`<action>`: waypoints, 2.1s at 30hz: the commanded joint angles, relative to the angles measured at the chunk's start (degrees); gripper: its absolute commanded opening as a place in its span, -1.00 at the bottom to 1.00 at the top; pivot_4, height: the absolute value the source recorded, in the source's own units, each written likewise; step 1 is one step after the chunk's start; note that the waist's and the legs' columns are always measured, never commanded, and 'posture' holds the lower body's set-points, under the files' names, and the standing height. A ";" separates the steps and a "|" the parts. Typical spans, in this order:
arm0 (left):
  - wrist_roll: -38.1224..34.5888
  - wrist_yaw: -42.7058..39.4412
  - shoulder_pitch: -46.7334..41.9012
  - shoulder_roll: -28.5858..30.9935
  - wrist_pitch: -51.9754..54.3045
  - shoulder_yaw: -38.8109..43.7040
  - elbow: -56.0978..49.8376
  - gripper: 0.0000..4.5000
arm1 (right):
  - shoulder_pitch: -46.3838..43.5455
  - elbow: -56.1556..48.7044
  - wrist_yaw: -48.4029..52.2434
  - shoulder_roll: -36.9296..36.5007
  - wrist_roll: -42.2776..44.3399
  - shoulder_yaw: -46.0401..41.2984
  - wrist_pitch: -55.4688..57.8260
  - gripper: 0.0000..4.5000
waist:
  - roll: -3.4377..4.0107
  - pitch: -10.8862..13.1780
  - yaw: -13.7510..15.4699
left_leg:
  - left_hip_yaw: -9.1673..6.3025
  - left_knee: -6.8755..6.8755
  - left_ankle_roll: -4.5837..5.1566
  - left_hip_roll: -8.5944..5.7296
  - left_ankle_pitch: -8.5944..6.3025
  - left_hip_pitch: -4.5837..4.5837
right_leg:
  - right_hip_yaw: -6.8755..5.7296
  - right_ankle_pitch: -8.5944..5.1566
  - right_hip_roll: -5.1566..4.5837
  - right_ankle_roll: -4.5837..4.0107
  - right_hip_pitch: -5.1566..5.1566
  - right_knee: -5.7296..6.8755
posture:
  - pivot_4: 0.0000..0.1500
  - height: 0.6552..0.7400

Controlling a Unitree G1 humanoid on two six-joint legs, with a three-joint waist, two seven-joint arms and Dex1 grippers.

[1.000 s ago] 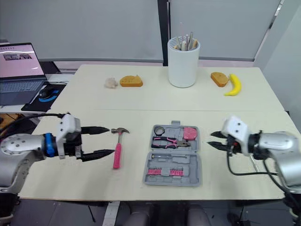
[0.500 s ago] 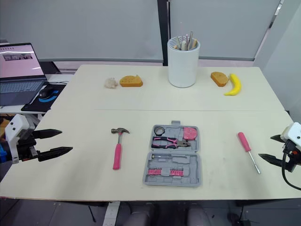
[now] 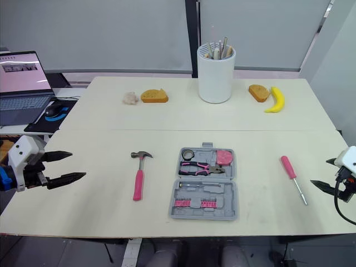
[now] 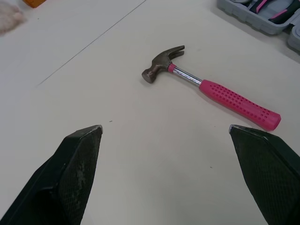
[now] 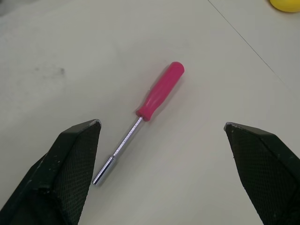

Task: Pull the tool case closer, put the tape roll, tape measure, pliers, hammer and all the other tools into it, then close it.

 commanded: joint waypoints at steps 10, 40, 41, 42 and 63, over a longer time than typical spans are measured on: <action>-1.69 9.67 14.29 -7.03 6.88 3.24 -17.72 1.00 | -24.03 -14.22 -1.14 9.36 9.17 16.35 5.24 0.99 | 0.10 0.04 -0.54 | 0.03 0.00 0.00 0.03 0.00 0.01 | 0.08 0.01 0.01 0.00 -0.04 0.00 | 1.00 1.00; 0.10 51.21 -0.78 -36.20 29.34 -3.82 -31.19 1.00 | -34.09 -31.06 -9.99 18.65 17.45 25.82 23.30 0.99 | -0.24 -0.04 1.76 | -0.19 0.11 -0.02 -0.13 0.00 -0.04 | -0.08 0.04 0.02 0.03 0.05 0.01 | 1.00 1.00; 0.93 52.37 -1.99 -36.87 29.26 -4.45 -29.94 1.00 | -34.03 -31.08 -10.04 18.50 17.24 25.80 23.23 0.99 | -0.24 -0.04 1.63 | -0.17 0.11 -0.02 -0.13 0.00 -0.02 | -0.07 0.04 0.03 0.04 0.08 0.02 | 1.00 1.00; 2.19 53.97 -3.69 -37.67 29.36 -5.50 -28.18 1.00 | -33.98 -31.22 -10.22 18.39 17.12 25.75 23.26 0.99 | -0.25 -0.03 1.39 | -0.16 0.11 -0.02 -0.14 0.00 -0.02 | -0.05 0.04 0.02 0.04 0.07 0.03 | 1.00 1.00; 9.94 61.22 -16.75 -46.48 25.74 -13.24 -4.13 1.00 | -30.69 -35.95 -14.35 15.39 17.99 23.10 26.90 0.99 | -0.32 -0.02 1.52 | -0.19 0.16 -0.03 -0.21 0.01 -0.04 | -0.05 0.07 0.01 0.09 0.07 0.04 | 1.00 1.00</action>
